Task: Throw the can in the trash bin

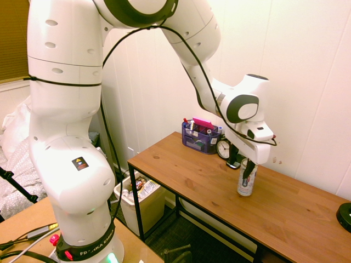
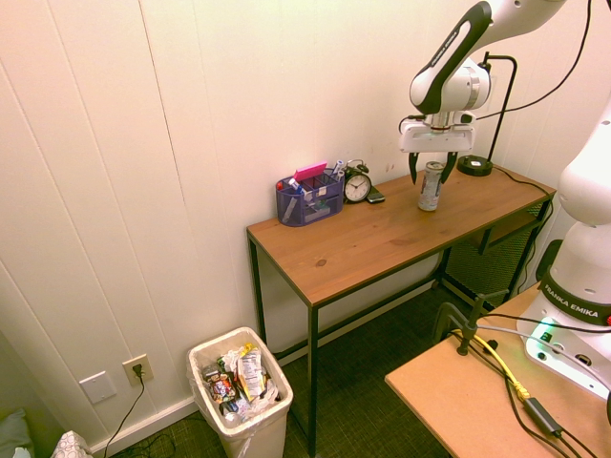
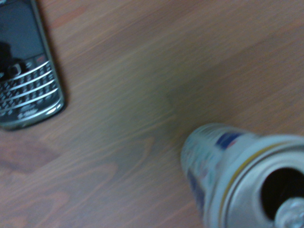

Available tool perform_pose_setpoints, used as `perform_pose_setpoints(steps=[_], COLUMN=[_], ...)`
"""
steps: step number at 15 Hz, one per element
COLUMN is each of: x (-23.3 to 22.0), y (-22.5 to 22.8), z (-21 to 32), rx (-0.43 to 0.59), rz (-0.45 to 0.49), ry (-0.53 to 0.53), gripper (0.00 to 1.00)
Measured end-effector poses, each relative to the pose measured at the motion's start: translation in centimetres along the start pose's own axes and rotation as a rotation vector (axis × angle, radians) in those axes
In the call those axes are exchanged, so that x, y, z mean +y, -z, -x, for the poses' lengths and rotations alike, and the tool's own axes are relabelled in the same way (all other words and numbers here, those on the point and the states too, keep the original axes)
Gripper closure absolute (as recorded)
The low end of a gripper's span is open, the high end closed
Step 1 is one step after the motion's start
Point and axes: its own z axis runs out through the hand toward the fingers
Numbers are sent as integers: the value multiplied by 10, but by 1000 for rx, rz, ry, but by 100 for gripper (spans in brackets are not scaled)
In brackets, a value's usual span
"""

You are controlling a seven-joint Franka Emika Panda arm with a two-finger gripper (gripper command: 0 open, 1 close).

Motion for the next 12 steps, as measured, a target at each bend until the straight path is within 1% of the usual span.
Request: perform_pose_setpoints(steps=[4,5,12], x=[-12,-14,-13], y=[-1,-3,-8], z=[-18,-18,-19], rx=[25,26,23], rz=[-10,-9,6], ry=[-29,-27,-29], gripper=[0,100,100])
